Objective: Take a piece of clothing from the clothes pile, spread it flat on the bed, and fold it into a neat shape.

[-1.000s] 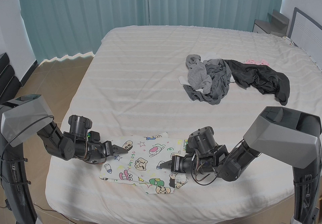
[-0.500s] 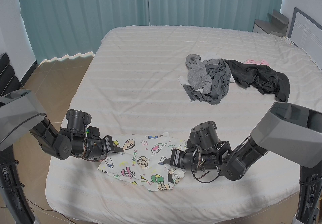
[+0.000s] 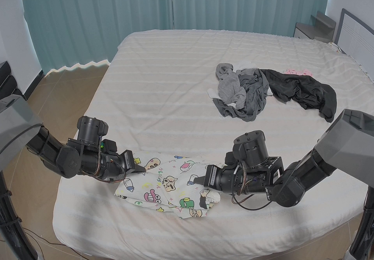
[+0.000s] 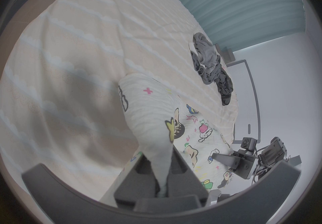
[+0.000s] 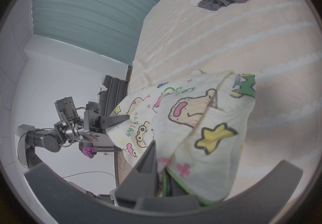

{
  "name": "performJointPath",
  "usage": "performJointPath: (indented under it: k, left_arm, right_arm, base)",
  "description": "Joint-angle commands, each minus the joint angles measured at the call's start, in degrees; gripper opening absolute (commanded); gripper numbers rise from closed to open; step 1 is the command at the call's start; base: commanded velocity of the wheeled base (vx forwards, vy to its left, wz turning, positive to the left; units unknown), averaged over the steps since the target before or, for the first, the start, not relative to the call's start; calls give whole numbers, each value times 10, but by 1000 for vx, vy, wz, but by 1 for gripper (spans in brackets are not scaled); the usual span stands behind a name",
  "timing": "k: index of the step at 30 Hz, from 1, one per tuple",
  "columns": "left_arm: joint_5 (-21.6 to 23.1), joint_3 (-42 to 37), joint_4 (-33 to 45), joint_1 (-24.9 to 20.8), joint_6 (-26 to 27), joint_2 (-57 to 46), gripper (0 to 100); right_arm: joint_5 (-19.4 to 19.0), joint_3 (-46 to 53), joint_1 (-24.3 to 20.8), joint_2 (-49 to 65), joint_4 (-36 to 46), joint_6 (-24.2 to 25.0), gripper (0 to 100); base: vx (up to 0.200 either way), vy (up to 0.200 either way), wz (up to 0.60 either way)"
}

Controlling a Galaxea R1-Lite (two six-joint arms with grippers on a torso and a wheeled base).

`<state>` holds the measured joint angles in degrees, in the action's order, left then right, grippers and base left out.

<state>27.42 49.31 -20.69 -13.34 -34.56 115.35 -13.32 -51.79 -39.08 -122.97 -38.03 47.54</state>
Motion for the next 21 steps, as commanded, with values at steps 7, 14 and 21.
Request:
performJointPath:
  k: [7,14,21]
  left_arm:
    - [-1,-2,-1,-13,-30,-42,0]
    - [-1,-6,0,-26,-30,-50,0]
    - [-2,-8,1,-49,-31,-51,0]
  right_arm:
    - [10,17,0,40,2,-3,0]
    - [11,20,0,51,4,-3,0]
    - [16,44,1,72,3,-7,0]
  base:
    - [0,-171,0]
    - [0,-200,0]
    - [0,-200,0]
